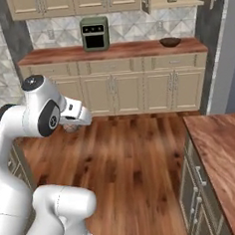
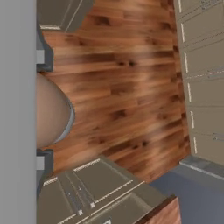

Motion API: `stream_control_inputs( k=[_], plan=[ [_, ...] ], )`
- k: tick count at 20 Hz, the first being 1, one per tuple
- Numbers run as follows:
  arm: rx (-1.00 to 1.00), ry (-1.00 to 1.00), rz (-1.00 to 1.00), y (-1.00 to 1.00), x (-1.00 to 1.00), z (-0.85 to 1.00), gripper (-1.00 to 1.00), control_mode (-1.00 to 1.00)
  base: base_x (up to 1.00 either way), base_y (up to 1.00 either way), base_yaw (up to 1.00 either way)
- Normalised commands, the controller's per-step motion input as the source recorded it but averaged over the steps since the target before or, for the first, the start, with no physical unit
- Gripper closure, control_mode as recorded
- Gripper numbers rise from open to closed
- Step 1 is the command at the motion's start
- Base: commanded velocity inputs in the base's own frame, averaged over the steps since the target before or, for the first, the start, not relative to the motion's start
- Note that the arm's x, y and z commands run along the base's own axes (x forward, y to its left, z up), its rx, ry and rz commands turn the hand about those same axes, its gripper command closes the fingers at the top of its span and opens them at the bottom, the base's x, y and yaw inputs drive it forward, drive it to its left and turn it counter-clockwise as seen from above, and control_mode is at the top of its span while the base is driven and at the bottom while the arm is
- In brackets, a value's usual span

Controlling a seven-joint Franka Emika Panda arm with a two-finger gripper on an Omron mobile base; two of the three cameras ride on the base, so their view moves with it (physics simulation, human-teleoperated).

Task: Pick the egg and butter from the fridge and place them by the bowl for mixing.

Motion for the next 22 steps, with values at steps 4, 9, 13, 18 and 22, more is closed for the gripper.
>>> stream_control_inputs(
  k=[4,9,13,18,22],
  plan=[
    [0.00,0.00,0.00,0.00,0.00,0.00,1.00,1.00,0.93,0.00,0.01],
    [0.00,0.00,0.00,0.00,0.00,0.00,1.00,1.00,0.78,0.02,-0.13],
    [0.00,0.00,0.00,0.00,0.00,0.00,1.00,1.00,0.75,0.05,-0.19],
    [0.00,0.00,0.00,0.00,0.00,0.00,1.00,1.00,0.85,0.03,-0.05],
    [0.00,0.00,0.00,0.00,0.00,0.00,1.00,1.00,0.84,0.01,-0.08]
  ],
)
